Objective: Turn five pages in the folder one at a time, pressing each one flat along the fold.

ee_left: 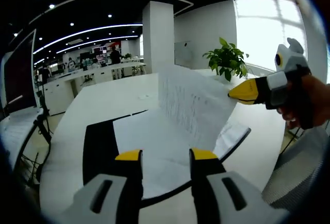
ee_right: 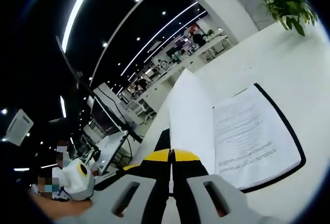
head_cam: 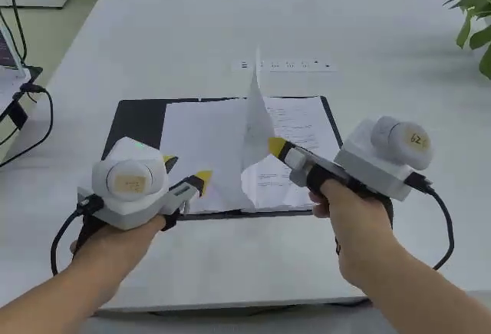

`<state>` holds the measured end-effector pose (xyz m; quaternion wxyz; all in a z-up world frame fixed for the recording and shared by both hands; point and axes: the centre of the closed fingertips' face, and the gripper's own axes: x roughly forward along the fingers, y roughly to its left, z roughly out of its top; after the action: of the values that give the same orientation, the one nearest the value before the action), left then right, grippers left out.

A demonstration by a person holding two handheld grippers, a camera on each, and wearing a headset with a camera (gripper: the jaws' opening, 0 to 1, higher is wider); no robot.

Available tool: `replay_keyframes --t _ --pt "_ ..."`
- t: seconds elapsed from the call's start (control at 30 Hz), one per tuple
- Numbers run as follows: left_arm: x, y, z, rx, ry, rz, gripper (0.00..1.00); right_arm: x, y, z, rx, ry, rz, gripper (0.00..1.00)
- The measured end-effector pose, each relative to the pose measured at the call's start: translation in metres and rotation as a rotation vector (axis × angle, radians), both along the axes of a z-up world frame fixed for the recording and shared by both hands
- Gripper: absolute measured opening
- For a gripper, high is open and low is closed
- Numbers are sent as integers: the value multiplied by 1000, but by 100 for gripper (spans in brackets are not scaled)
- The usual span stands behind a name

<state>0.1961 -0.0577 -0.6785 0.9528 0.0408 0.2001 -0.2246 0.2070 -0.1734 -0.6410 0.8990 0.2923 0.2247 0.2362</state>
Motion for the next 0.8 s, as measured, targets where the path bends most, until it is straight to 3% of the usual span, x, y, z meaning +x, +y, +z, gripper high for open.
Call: replay_keyframes --t 0.13,0.33,0.57,0.8 --pt "-4 31 1 8 -7 47 35 -3 27 -6 -27 17 49 0" --pt "-12 65 4 -5 -8 104 34 -6 69 -21 -85 52 133 0" --pt "-20 85 -1 -12 7 133 34 -8 103 -57 -174 129 201 0" --pt "-24 92 -1 -32 17 164 34 -8 132 -96 -281 183 277 0"
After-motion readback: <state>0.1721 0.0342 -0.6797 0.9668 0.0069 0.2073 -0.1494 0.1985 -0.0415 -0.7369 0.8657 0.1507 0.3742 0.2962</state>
